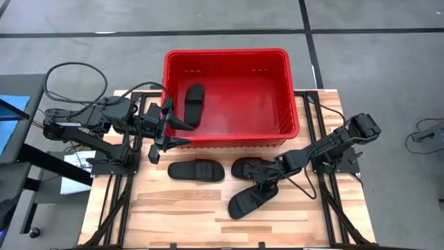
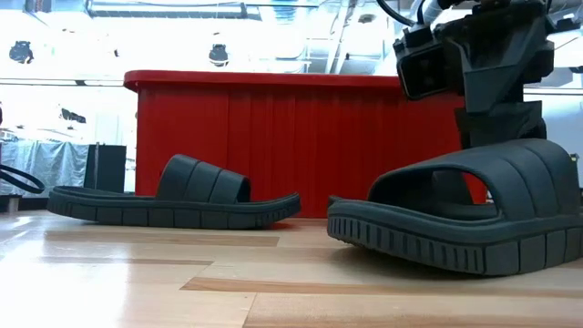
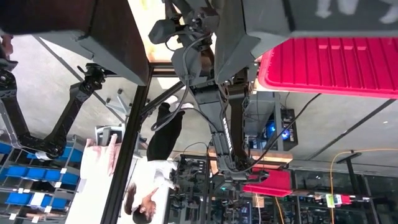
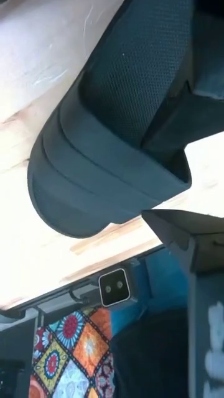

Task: Pick and place slides into bin
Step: Put the black slide into the red bin

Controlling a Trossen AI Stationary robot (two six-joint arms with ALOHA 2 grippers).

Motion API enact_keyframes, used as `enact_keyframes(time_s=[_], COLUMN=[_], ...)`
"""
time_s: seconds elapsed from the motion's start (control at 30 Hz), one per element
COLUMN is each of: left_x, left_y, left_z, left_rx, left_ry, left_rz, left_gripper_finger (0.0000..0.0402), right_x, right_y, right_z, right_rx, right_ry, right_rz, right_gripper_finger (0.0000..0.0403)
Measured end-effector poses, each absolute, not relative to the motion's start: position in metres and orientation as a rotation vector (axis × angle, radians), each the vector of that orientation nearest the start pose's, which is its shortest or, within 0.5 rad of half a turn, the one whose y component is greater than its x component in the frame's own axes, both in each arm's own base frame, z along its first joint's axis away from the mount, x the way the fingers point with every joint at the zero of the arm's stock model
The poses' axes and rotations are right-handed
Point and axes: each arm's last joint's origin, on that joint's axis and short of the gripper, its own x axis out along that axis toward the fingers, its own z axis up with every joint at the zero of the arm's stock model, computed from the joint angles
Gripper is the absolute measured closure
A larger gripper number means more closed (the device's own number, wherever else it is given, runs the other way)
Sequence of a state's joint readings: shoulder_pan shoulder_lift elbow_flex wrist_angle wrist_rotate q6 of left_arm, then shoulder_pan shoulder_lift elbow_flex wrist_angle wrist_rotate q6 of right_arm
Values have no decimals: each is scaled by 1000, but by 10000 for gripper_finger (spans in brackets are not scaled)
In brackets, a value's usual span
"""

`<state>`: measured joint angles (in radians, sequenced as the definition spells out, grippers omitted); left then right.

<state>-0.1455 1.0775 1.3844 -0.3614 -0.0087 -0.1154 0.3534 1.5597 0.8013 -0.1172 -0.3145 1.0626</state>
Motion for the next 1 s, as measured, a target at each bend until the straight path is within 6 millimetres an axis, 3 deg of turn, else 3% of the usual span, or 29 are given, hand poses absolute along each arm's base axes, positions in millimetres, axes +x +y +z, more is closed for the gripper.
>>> enact_keyframes(time_s=[0.23,0.7,1.0], left_x=[205,205,205], left_y=[-30,-30,-30], left_z=[462,462,461], left_rx=[-110,-104,-104], left_ry=[64,63,69], left_rz=[-133,-132,-132], left_gripper_finger=[226,226,226], right_x=[273,274,293], right_y=[110,111,121], right_z=[165,162,135], right_rx=[928,940,999], right_ry=[1138,1097,1087], right_rz=[87,109,181], right_gripper_finger=[227,241,259])
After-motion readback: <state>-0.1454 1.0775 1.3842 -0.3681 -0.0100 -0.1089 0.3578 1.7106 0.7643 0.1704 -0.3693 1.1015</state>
